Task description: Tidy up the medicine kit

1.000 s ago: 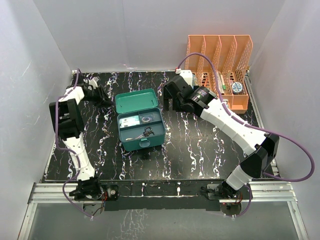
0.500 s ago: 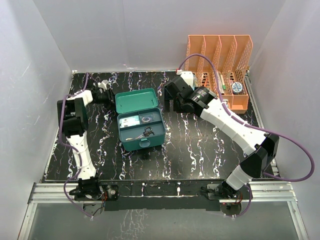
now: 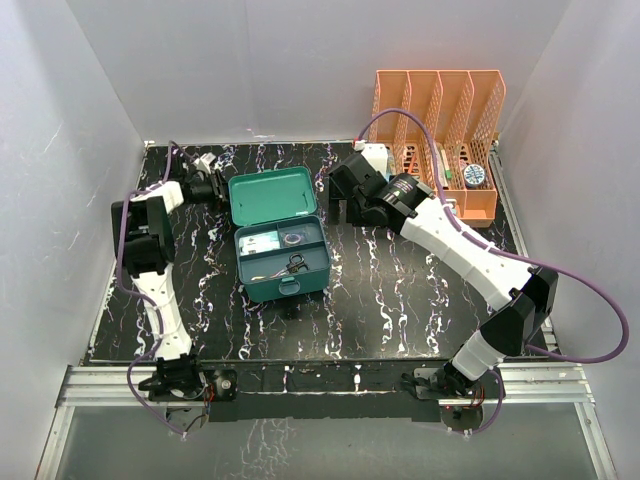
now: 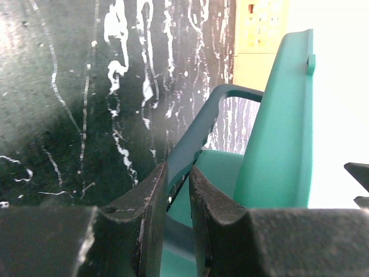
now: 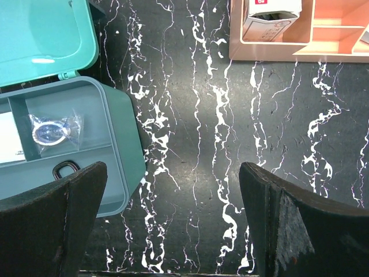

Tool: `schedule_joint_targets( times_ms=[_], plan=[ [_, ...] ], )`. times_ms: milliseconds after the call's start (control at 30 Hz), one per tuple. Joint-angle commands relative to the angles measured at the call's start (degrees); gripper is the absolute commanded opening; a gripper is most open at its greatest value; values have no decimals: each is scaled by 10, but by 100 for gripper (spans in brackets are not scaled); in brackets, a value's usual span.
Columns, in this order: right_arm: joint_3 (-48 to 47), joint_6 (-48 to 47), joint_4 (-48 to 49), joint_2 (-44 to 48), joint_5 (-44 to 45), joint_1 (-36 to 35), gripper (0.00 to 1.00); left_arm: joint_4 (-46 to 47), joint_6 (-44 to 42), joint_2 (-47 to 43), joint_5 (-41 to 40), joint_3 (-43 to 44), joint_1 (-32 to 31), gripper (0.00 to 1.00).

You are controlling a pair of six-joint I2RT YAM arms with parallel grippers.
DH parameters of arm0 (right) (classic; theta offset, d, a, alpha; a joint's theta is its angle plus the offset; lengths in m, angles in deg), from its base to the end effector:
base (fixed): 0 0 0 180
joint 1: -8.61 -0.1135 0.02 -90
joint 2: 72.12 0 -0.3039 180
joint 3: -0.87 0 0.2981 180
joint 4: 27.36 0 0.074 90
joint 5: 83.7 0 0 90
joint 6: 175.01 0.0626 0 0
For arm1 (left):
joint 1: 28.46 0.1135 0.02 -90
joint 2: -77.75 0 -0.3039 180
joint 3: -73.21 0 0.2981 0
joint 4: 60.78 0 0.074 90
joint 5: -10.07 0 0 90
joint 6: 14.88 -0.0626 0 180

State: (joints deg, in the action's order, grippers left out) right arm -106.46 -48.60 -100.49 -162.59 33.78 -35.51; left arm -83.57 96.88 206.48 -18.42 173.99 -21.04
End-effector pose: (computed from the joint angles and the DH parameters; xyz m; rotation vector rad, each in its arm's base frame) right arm 0.2927 0.2436 0.3961 0.0161 2.4007 0.0224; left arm 0.5418 0.0151 0.1304 -0.1038 2.2785 -1.4166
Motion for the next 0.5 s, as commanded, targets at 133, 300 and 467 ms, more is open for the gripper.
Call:
schedule_joint_targets(
  times_ms=[133,300,467],
  plan=[
    [-3,10,19,-2,12,-9,98,-17,-15,-94,78,53,-1,21],
    [-4,13,19,1,18,-10,98,-62,-48,-120,99,82,-1,22],
    [5,18,22,7,20,-10,98,-69,-51,-142,134,88,-2,23]
  ],
)
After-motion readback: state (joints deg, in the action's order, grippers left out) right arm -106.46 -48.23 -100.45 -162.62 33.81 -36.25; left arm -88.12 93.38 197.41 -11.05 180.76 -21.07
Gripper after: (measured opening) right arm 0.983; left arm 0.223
